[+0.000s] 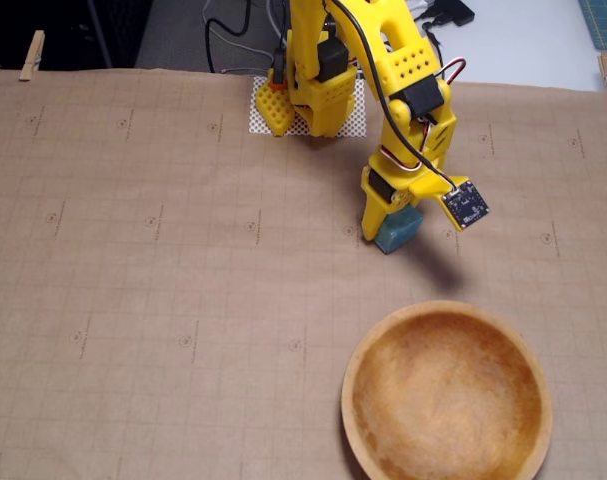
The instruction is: Grasp a blue block and put it in the bowl.
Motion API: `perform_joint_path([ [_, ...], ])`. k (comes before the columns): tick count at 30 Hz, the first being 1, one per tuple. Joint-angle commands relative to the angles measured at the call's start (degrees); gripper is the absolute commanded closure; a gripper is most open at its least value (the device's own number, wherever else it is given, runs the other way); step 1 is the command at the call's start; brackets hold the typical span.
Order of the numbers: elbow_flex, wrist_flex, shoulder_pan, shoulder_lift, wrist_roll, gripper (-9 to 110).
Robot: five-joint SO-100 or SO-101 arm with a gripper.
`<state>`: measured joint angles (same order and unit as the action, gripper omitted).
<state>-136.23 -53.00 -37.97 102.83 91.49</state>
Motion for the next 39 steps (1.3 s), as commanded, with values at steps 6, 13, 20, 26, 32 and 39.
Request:
perform_joint_path([
  [6,1.8,0.3,-0.7,0.1,0.4,104],
  [13,3.2,-0.5,-0.2,1.7,0.2,105],
  [20,4.2,-3.9,2.6,14.5,0.3,105],
  [26,8.1,-11.8,5.6,28.6,-0.4,105],
  [32,14.9,-19.8,9.2,38.1,-0.7,105],
  [39,26.1,-24.3,16.4,39.6,-1.0,105],
])
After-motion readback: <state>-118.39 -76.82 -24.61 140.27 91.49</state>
